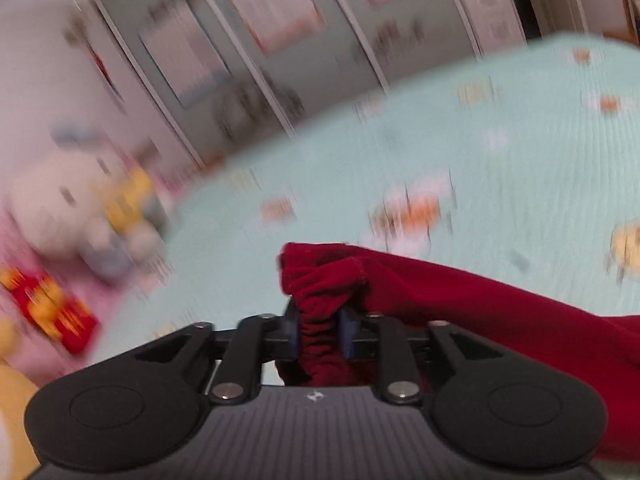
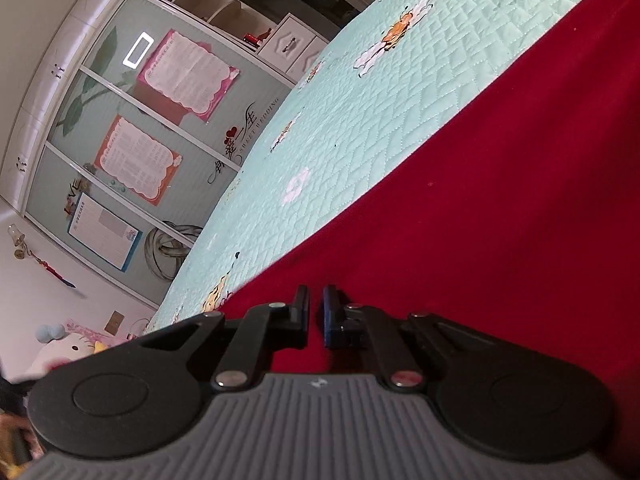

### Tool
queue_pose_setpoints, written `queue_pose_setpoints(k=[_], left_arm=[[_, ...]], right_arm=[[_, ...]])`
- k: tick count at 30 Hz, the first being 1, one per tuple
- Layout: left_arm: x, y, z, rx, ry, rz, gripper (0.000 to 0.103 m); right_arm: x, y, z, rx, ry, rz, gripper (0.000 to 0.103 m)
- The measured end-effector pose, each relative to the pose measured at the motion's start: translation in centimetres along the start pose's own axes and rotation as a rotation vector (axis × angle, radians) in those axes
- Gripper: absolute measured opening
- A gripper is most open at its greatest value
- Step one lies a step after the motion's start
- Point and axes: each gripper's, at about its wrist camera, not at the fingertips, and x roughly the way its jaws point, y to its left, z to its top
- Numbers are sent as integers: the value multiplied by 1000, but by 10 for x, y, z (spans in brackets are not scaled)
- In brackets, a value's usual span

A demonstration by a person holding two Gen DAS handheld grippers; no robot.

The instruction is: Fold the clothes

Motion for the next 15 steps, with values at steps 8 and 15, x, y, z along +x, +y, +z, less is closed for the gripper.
queue_pose_setpoints(k=[8, 15], left_arm=[[10, 80, -79, -503, -31, -62, 69], [26, 88, -149, -881, 27, -343, 69]], right_arm=[[7, 6, 1, -27, -1, -18, 5], [7, 6, 2, -31, -3, -15, 7]])
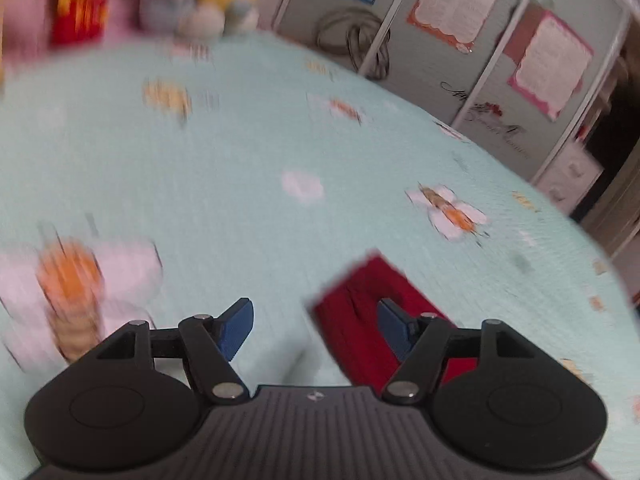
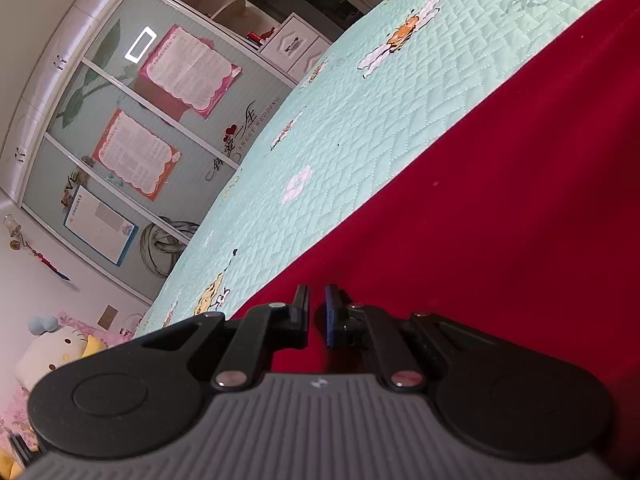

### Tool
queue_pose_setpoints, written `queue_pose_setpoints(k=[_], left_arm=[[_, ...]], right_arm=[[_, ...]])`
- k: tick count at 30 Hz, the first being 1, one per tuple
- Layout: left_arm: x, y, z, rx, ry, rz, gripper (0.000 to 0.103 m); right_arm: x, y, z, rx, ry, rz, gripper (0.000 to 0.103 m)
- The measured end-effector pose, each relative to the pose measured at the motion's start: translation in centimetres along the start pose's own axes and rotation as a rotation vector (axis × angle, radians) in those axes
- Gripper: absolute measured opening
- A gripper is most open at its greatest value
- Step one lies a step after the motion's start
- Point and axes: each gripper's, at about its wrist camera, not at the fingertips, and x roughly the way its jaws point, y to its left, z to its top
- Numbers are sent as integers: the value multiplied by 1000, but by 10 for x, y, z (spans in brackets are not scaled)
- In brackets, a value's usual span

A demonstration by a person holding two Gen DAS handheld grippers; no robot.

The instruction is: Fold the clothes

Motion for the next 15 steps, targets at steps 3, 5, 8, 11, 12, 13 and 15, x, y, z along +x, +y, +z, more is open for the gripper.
queue_pose_setpoints(k=[3, 5, 8, 11, 12, 13, 15], left_arm=[[16, 1, -12, -95, 10, -40, 68], [27, -3, -12, -122, 0, -35, 68], [42, -9, -4, -113, -16, 15, 61], [53, -7, 2, -131, 4, 13, 23], [55, -10, 1, -118, 15, 21, 7], [57, -12, -1, -104, 25, 31, 7], [48, -20, 2, -58, -3, 54, 5]], right_arm=[[1, -1, 0, -1, -1, 0, 7], [0, -1, -1, -2, -2, -1, 7], [-1, -1, -2, -3, -3, -2, 7], [1, -2, -3, -6, -3, -3, 7], [3, -3, -3, -7, -3, -3, 7], [3, -3, -3, -8, -2, -3, 7], [3, -3, -3, -8, -2, -2, 7]])
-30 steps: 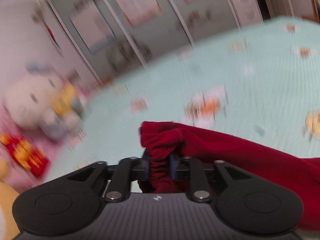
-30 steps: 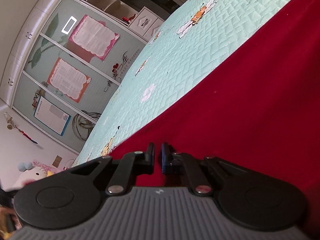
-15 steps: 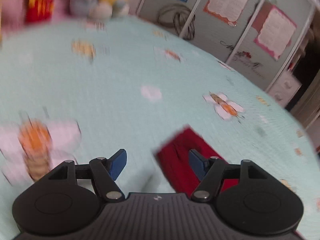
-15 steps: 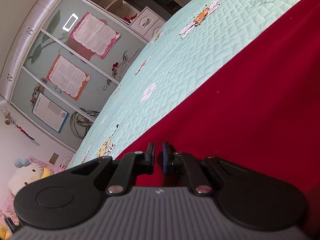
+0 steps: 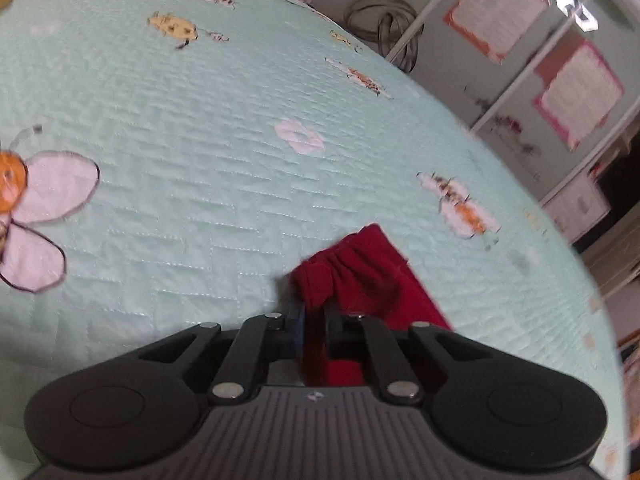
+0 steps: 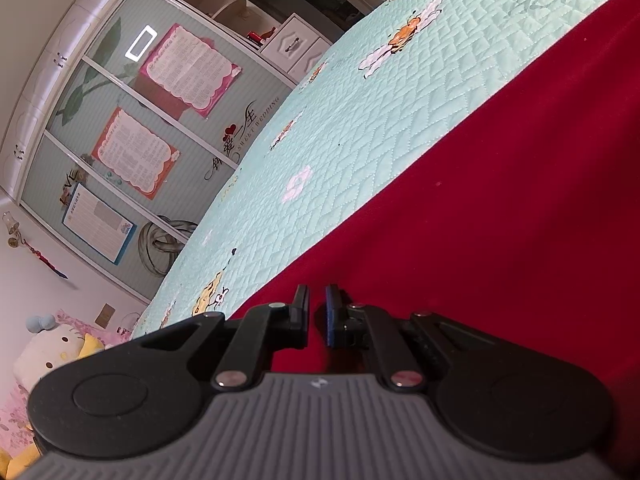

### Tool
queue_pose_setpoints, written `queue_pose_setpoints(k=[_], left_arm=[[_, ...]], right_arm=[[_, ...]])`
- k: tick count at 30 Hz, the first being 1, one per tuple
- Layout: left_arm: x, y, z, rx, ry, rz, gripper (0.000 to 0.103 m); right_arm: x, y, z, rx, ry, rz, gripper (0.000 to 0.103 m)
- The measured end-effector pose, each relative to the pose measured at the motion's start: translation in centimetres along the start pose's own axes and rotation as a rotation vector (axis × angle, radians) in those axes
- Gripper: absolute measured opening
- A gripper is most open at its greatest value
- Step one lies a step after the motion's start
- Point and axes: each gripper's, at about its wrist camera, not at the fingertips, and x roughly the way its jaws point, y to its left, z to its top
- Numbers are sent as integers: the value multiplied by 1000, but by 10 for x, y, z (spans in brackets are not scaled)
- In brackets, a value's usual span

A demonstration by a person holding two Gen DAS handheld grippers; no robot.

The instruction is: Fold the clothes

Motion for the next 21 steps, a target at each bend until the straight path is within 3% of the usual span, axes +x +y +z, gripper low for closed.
queue_pose_setpoints(k=[1, 2, 7, 12, 14, 17, 21], left_arm=[[-8, -4, 3, 11, -25, -1, 5], [-20, -5, 11, -14, -65, -52, 5], [-17, -6, 25, 153, 7, 66, 7], [-3, 31, 8, 79, 46, 63, 10], [-3, 25, 7, 109, 39, 60, 13], [-6, 17, 9, 141, 7, 62, 20], [-21, 24, 9, 90, -70, 92, 43]], right_arm=[[0, -1, 0, 3, 0, 3, 7], [-1, -1, 0, 7, 1, 6, 7], [-1, -1, 1, 9, 5, 6, 7], [-1, -1, 2, 3, 6, 3, 7], [-2, 0, 3, 2, 6, 2, 7], [-2, -1, 2, 1, 7, 1, 7], [-3, -1, 2, 0, 7, 1, 7]])
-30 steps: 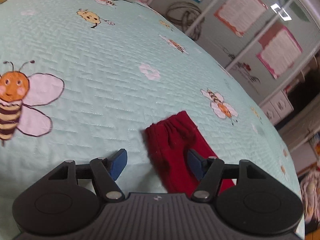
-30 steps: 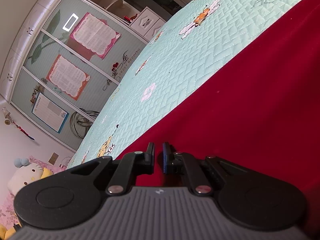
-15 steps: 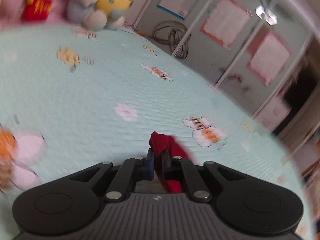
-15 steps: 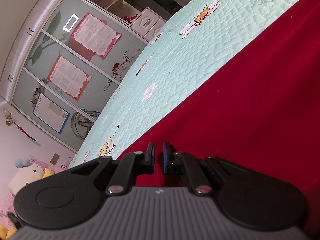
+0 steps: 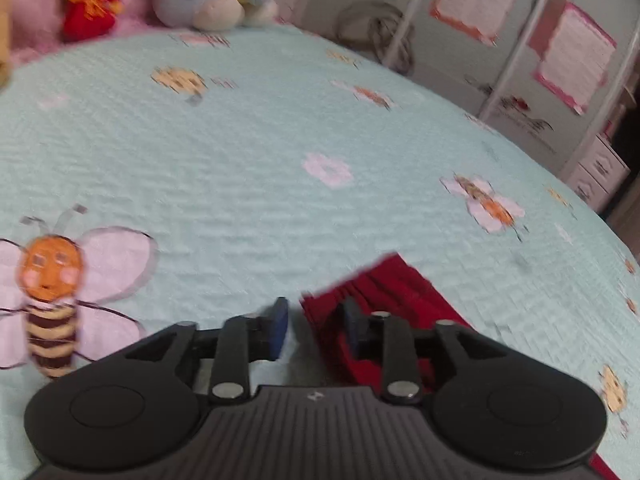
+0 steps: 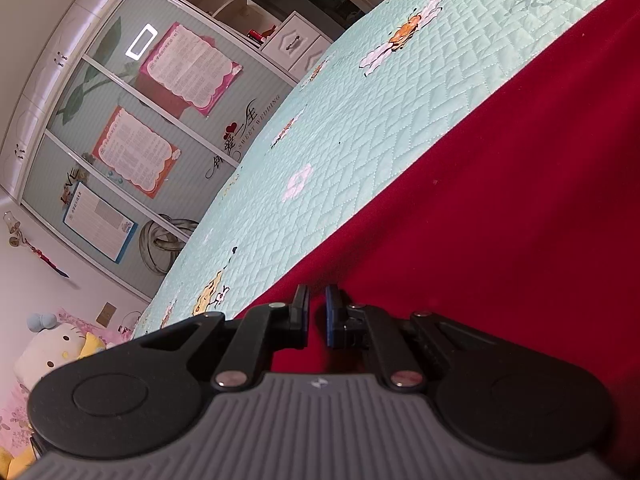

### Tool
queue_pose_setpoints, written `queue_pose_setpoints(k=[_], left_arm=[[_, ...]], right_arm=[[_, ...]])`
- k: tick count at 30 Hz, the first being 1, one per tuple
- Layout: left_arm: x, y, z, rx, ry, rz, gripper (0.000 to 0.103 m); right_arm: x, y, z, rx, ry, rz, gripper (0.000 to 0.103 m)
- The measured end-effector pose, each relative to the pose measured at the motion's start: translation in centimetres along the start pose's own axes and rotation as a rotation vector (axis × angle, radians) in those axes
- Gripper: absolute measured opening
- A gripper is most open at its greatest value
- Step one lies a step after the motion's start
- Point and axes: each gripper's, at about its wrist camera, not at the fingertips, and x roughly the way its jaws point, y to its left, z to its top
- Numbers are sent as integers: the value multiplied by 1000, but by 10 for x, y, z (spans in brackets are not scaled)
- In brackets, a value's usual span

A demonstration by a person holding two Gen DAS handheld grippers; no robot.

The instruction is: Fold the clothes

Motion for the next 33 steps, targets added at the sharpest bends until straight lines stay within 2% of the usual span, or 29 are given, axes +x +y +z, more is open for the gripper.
queue_pose_setpoints(k=[1, 2, 4, 8, 11, 14, 19, 20, 21, 22, 23, 25, 27, 31, 33], left_arm=[[-4, 4, 0, -24, -21, 8, 49], [-8, 8, 0, -48, -41, 16, 51], [-17, 15, 0, -97, -83, 31, 49], [-9, -11, 11, 35, -63, -67, 52], [8, -39, 22, 106, -26, -92, 57], [29, -63, 26, 204, -6, -45, 62], [54, -70, 24, 222, 36, -57, 62], [59, -69, 22, 218, 51, -57, 60], [63, -69, 20, 220, 74, -67, 52], [65, -69, 16, 237, 88, -78, 29], [60, -71, 11, 275, 80, -102, 19], [45, -73, 2, 354, 32, -151, 18], [22, -70, -7, 412, -69, -192, 18], [-9, -63, -13, 439, -227, -182, 17], [-22, -66, -5, 421, -327, -175, 18]], right_arm=[[0, 0, 0, 0, 0, 0, 7], [0, 0, 0, 1, 0, 0, 7], [0, 0, 0, 0, 0, 0, 7], [-1, 0, 0, 1, -1, 3, 7], [-1, 1, 0, 0, -1, 2, 7], [0, 2, -1, -3, -2, 0, 7], [0, 4, -2, -9, -4, -4, 7], [0, 5, -3, -9, -5, -4, 7], [0, 5, -3, -10, -5, -5, 7], [0, 5, -3, -11, -5, -5, 7], [0, 5, -3, -12, -5, -5, 7], [0, 5, -3, -11, -5, -4, 7], [0, 4, -3, -12, -6, -5, 7], [0, 4, -4, -12, -7, -4, 7], [0, 5, -3, -12, -7, -3, 7]])
